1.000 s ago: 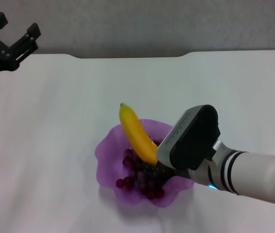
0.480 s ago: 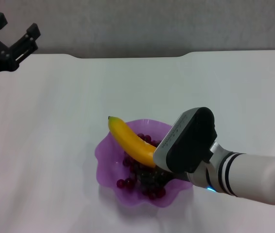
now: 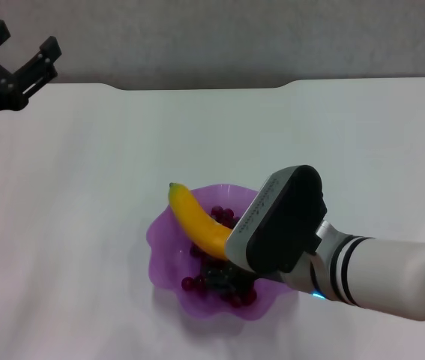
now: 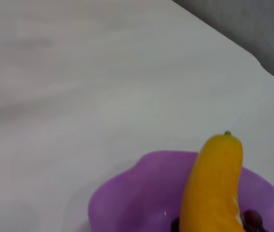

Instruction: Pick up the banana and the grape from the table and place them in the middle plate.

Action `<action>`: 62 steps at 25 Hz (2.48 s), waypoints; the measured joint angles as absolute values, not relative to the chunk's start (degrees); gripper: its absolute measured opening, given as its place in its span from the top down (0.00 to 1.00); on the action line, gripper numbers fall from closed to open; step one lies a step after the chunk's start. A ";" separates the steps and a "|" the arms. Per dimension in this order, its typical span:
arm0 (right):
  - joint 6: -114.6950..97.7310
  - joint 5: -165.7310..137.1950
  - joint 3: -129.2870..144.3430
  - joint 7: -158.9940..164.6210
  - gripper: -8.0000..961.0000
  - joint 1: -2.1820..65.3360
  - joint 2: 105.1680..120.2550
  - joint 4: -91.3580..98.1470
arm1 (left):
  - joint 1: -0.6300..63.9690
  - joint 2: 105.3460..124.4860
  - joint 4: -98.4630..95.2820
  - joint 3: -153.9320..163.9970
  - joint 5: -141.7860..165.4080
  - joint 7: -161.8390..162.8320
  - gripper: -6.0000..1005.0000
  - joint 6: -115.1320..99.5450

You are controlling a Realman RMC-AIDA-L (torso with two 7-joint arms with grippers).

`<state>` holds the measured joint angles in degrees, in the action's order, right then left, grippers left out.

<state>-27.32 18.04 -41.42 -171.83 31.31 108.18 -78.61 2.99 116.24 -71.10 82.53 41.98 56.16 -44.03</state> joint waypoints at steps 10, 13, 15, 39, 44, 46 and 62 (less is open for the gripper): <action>-32.05 12.92 -41.32 -171.83 0.08 28.38 108.11 -86.06 | 2.59 116.19 -71.10 82.34 42.11 56.16 0.19 -44.04; -32.25 12.10 -41.62 -171.83 0.08 27.35 108.01 -87.60 | 2.56 116.19 -71.10 82.34 42.10 56.16 0.19 -44.09; -32.28 11.83 -41.87 -171.83 0.08 26.70 107.80 -88.65 | 2.55 116.19 -71.10 82.35 42.11 56.16 0.19 -44.12; -29.87 2.30 -48.52 -171.83 0.08 13.34 104.53 -106.88 | 0.10 116.28 -74.52 83.94 42.10 56.16 0.19 -43.74; -28.12 1.46 -50.36 -171.82 0.08 9.62 104.34 -109.08 | -2.12 116.35 -77.28 85.30 42.64 56.16 0.19 -43.67; -28.02 1.18 -50.87 -171.83 0.08 8.47 104.31 -109.81 | -3.21 116.39 -79.03 86.08 43.16 56.28 0.19 -43.51; -28.45 0.48 -51.25 -171.82 0.08 4.19 103.42 -114.82 | -10.46 116.50 -89.00 89.32 47.34 58.63 0.19 -42.08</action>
<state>-28.45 0.48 -51.25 -171.82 4.19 103.42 -114.82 -10.46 116.50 -89.00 89.32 47.34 58.63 -42.08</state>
